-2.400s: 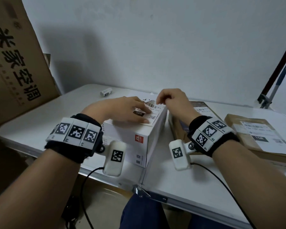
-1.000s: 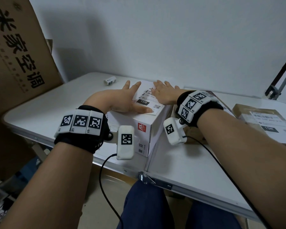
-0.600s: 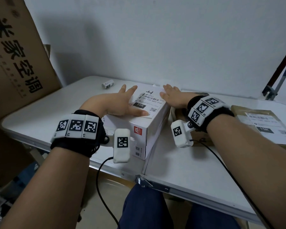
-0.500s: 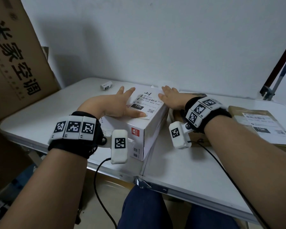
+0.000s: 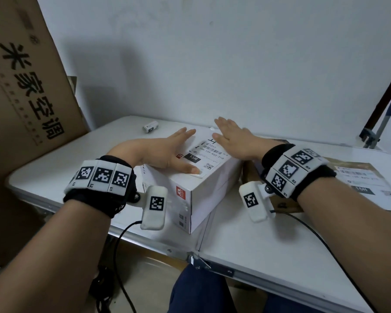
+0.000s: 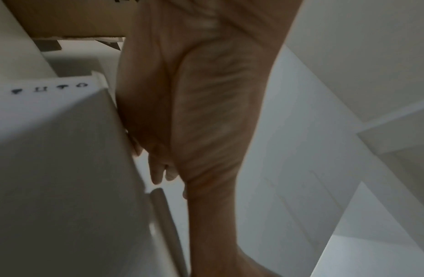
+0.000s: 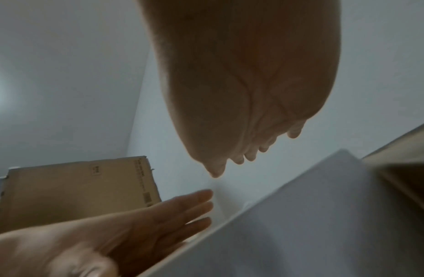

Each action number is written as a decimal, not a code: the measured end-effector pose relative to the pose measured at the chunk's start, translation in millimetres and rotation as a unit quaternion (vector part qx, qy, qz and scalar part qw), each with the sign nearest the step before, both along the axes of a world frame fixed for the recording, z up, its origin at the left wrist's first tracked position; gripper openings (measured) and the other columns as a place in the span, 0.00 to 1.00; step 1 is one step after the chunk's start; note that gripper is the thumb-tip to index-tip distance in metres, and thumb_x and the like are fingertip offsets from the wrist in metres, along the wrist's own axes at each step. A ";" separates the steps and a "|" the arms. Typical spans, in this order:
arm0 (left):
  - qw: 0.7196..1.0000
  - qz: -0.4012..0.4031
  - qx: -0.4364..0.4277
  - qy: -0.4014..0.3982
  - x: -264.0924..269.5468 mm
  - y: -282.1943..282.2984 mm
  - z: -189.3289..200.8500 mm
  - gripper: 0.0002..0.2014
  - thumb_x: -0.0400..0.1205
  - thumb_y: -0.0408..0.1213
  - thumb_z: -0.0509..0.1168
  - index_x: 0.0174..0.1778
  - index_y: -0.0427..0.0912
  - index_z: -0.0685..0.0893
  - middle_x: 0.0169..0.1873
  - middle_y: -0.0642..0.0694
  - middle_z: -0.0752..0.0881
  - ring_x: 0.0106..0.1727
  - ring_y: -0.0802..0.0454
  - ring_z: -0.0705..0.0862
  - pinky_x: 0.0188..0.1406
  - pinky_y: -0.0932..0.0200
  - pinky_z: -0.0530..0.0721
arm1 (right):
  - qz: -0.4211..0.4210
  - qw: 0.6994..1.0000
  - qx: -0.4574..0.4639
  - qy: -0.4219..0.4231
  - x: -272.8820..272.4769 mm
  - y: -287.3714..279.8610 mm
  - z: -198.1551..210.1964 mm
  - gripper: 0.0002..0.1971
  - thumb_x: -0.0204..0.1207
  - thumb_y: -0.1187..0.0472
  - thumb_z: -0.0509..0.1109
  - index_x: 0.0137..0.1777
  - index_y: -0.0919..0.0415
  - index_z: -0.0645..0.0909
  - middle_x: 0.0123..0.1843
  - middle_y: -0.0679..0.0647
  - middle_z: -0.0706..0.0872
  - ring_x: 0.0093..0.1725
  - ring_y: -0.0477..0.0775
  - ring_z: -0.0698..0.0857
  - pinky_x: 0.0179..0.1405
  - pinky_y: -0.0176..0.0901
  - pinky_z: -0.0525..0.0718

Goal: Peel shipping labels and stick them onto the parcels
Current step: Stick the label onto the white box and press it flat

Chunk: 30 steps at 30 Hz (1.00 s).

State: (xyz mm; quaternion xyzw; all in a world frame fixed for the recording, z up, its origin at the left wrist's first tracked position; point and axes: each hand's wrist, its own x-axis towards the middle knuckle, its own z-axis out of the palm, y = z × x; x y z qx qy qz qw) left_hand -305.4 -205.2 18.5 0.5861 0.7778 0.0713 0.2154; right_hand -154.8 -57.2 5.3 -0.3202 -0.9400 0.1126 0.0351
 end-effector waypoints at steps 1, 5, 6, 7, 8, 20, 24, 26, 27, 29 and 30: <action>1.000 0.011 -0.015 0.019 -0.7 0.4 -0.2 0.58 0.67 0.68 0.70 0.82 0.62 0.35 0.83 0.58 0.35 0.85 0.52 0.47 0.82 0.48 0.50 | 0.010 1.000 0.001 -0.004 -6.4 -4.2 -0.9 0.30 0.88 0.48 0.43 0.86 0.57 0.40 0.88 0.51 0.40 0.86 0.50 0.40 0.84 0.59 0.43; 0.994 0.050 -0.062 0.078 -1.6 0.4 -3.3 0.65 0.55 0.79 0.60 0.83 0.57 0.35 0.85 0.50 0.43 0.85 0.47 0.51 0.81 0.41 0.53 | 0.031 0.998 0.014 -0.046 -25.6 -16.3 -10.9 0.31 0.88 0.46 0.43 0.85 0.58 0.39 0.87 0.52 0.39 0.86 0.51 0.39 0.84 0.60 0.43; 0.994 0.048 -0.062 0.075 -1.8 -0.2 -3.7 0.65 0.55 0.79 0.59 0.83 0.57 0.36 0.85 0.52 0.45 0.84 0.47 0.53 0.81 0.41 0.55 | 0.030 0.998 0.016 -0.059 -28.8 -18.4 -13.5 0.32 0.87 0.45 0.43 0.85 0.58 0.38 0.87 0.51 0.38 0.86 0.52 0.39 0.84 0.60 0.42; 0.995 0.046 -0.061 0.071 -2.1 -1.1 -3.4 0.65 0.55 0.79 0.59 0.83 0.57 0.36 0.85 0.53 0.47 0.84 0.47 0.55 0.80 0.42 0.56 | 0.027 0.997 0.016 -0.070 -31.8 -19.2 -15.9 0.33 0.87 0.44 0.42 0.85 0.58 0.38 0.87 0.51 0.38 0.86 0.52 0.39 0.84 0.60 0.41; 0.995 0.046 -0.061 0.067 -2.6 -1.6 -3.5 0.64 0.55 0.79 0.59 0.83 0.57 0.37 0.85 0.54 0.48 0.84 0.46 0.55 0.80 0.42 0.57 | 0.022 0.996 0.014 -0.080 -34.3 -18.9 -17.5 0.33 0.87 0.43 0.42 0.85 0.57 0.37 0.87 0.51 0.38 0.86 0.52 0.39 0.83 0.60 0.41; 0.993 0.040 -0.067 0.084 -2.0 -1.3 -2.6 0.61 0.59 0.78 0.58 0.84 0.54 0.42 0.84 0.51 0.52 0.81 0.42 0.60 0.78 0.41 0.60 | -0.048 0.991 -0.004 -0.123 -49.3 13.6 -17.1 0.33 0.86 0.43 0.40 0.85 0.60 0.39 0.87 0.53 0.39 0.86 0.54 0.41 0.83 0.63 0.46; 0.993 0.041 -0.065 0.087 -1.1 -1.8 -2.5 0.60 0.59 0.78 0.58 0.84 0.55 0.43 0.83 0.51 0.53 0.81 0.42 0.60 0.78 0.42 0.60 | -0.049 0.991 -0.012 -0.122 -52.5 18.0 -19.0 0.33 0.87 0.43 0.40 0.85 0.61 0.39 0.87 0.55 0.39 0.86 0.56 0.40 0.83 0.62 0.44; 0.993 0.041 -0.067 0.085 -1.1 -2.2 -2.2 0.63 0.55 0.79 0.57 0.84 0.55 0.42 0.84 0.51 0.53 0.82 0.43 0.60 0.79 0.42 0.59 | -0.053 0.991 -0.017 -0.119 -52.2 18.0 -19.6 0.33 0.87 0.44 0.40 0.85 0.61 0.38 0.87 0.55 0.39 0.86 0.56 0.40 0.83 0.61 0.43; 0.993 0.042 -0.068 0.084 -1.4 -2.3 -2.0 0.63 0.54 0.79 0.57 0.84 0.56 0.42 0.84 0.51 0.52 0.82 0.43 0.59 0.79 0.42 0.58 | -0.056 0.991 -0.018 -0.119 -51.7 17.8 -19.5 0.33 0.87 0.44 0.40 0.85 0.61 0.38 0.87 0.55 0.39 0.86 0.56 0.39 0.84 0.61 0.43; 0.993 0.044 -0.068 0.082 -2.3 -1.7 -2.2 0.64 0.53 0.80 0.57 0.84 0.56 0.42 0.84 0.51 0.51 0.83 0.43 0.58 0.80 0.41 0.57 | -0.057 0.992 -0.019 -0.114 -52.0 20.4 -20.9 0.32 0.87 0.45 0.40 0.85 0.61 0.39 0.87 0.55 0.39 0.86 0.56 0.39 0.84 0.60 0.42; 0.993 0.044 -0.069 0.082 -2.6 -1.4 -2.5 0.65 0.53 0.80 0.57 0.84 0.56 0.42 0.84 0.51 0.51 0.83 0.43 0.58 0.80 0.41 0.57 | -0.060 0.992 -0.017 -0.112 -52.0 21.1 -21.6 0.32 0.87 0.46 0.40 0.85 0.60 0.40 0.87 0.55 0.39 0.86 0.56 0.40 0.83 0.60 0.43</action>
